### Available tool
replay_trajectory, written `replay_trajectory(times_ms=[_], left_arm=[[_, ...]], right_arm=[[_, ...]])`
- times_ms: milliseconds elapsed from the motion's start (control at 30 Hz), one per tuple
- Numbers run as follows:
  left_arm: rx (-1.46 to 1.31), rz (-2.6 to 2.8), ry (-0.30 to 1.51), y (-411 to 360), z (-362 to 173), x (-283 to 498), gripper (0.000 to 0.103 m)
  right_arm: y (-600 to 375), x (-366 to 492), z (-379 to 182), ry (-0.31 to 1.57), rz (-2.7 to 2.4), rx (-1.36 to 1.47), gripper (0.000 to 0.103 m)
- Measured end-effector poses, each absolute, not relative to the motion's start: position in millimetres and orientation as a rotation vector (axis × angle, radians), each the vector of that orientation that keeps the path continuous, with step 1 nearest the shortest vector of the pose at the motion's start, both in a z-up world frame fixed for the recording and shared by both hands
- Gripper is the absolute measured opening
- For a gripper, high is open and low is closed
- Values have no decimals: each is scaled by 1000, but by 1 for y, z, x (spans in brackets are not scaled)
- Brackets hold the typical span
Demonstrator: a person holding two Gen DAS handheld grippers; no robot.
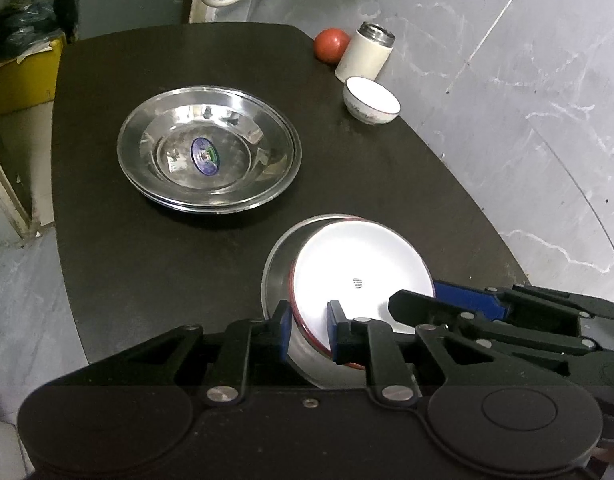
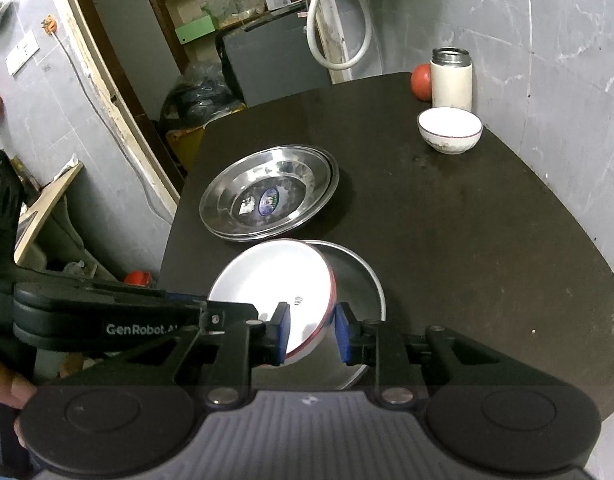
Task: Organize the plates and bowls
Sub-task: 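Lift the white bowl and carry it over the steel bowl, then lower the white bowl into the steel bowl and open both grippers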
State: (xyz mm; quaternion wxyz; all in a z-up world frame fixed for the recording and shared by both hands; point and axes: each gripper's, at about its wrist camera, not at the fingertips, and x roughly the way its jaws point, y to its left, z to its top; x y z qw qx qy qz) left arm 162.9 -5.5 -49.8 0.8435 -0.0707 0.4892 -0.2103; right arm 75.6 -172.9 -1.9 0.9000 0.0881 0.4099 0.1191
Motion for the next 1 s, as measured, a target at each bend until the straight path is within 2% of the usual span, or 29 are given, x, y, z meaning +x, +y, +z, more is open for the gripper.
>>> replay_trajectory(times_ms=[1000], left_arm=[[-125,-440,1060,-16,-59,172,23]], right_arm=[[-179,88,-14,924,256,210,31]])
